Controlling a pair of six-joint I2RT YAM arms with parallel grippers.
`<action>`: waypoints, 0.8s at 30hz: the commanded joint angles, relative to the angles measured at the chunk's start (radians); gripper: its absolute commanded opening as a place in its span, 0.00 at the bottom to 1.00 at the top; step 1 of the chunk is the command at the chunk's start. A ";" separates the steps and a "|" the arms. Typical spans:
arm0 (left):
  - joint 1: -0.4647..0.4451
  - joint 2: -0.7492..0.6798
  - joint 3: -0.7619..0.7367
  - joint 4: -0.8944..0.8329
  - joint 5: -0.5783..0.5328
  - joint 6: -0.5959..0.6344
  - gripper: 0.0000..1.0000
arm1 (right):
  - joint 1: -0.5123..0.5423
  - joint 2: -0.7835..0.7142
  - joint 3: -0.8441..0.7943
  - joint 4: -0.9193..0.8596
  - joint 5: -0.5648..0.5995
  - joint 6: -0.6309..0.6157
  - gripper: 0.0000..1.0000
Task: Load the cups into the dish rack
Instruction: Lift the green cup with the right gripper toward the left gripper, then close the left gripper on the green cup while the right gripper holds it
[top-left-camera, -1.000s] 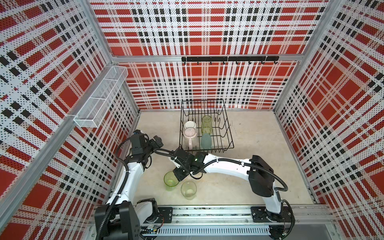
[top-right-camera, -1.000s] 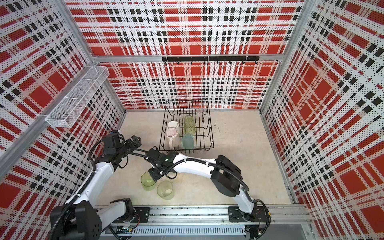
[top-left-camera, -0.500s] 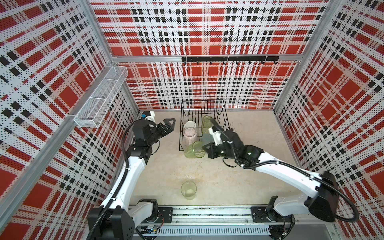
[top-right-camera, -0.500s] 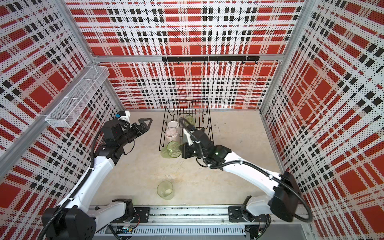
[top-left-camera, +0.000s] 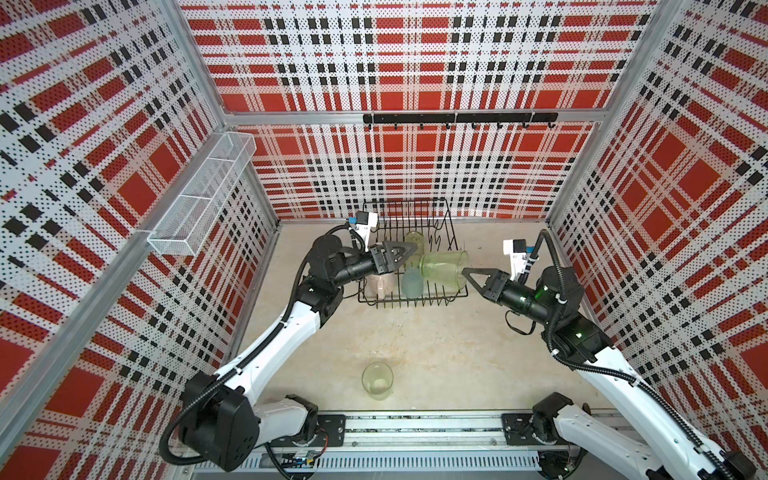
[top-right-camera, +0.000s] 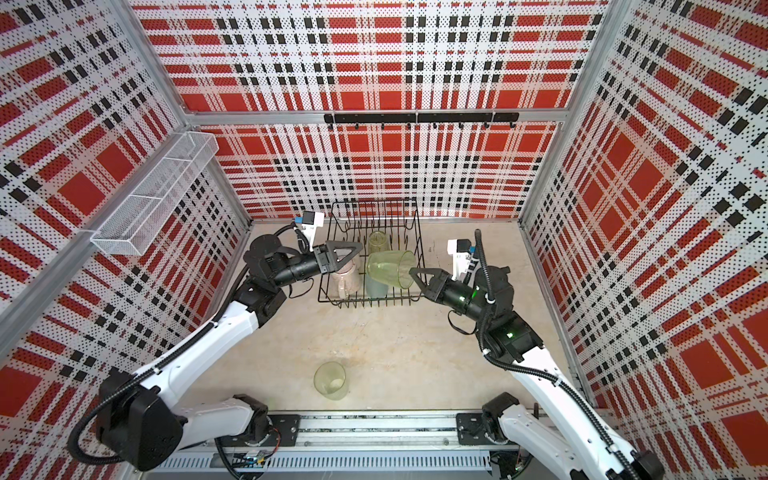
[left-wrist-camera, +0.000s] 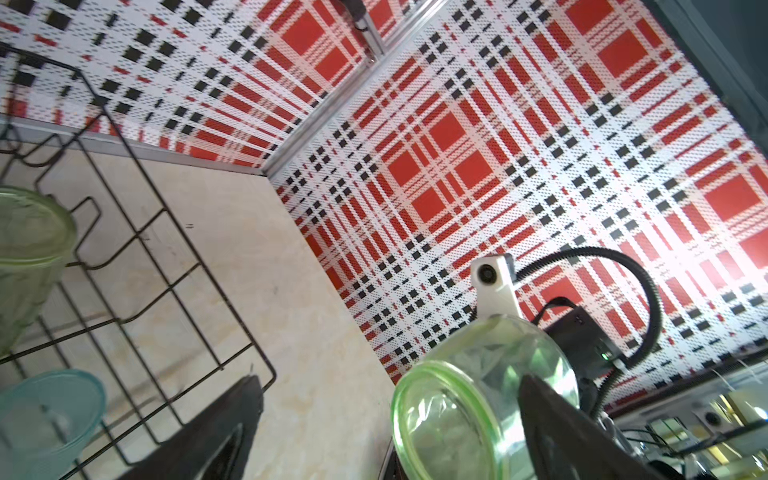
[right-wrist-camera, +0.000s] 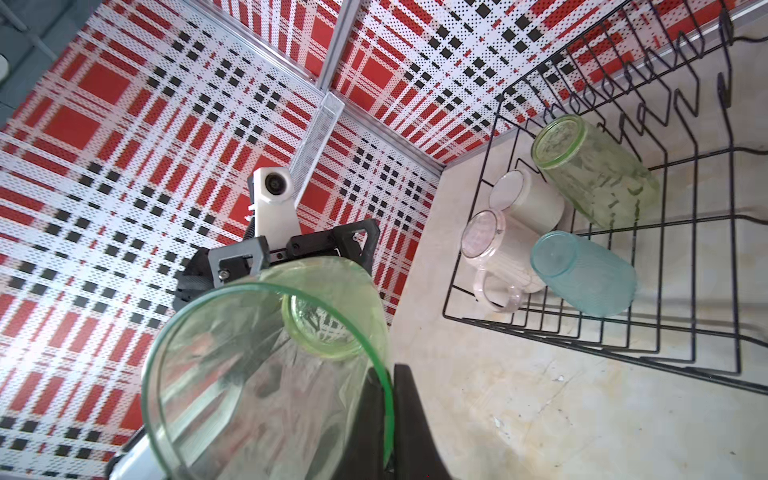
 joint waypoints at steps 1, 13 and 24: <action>-0.043 0.031 0.029 0.139 0.098 -0.066 0.99 | -0.011 -0.005 -0.025 0.135 -0.107 0.121 0.00; -0.116 0.072 0.046 0.182 0.171 -0.066 1.00 | -0.011 0.088 -0.074 0.387 -0.218 0.291 0.00; -0.131 0.080 0.048 0.205 0.185 -0.069 0.97 | -0.010 0.130 -0.118 0.540 -0.231 0.400 0.00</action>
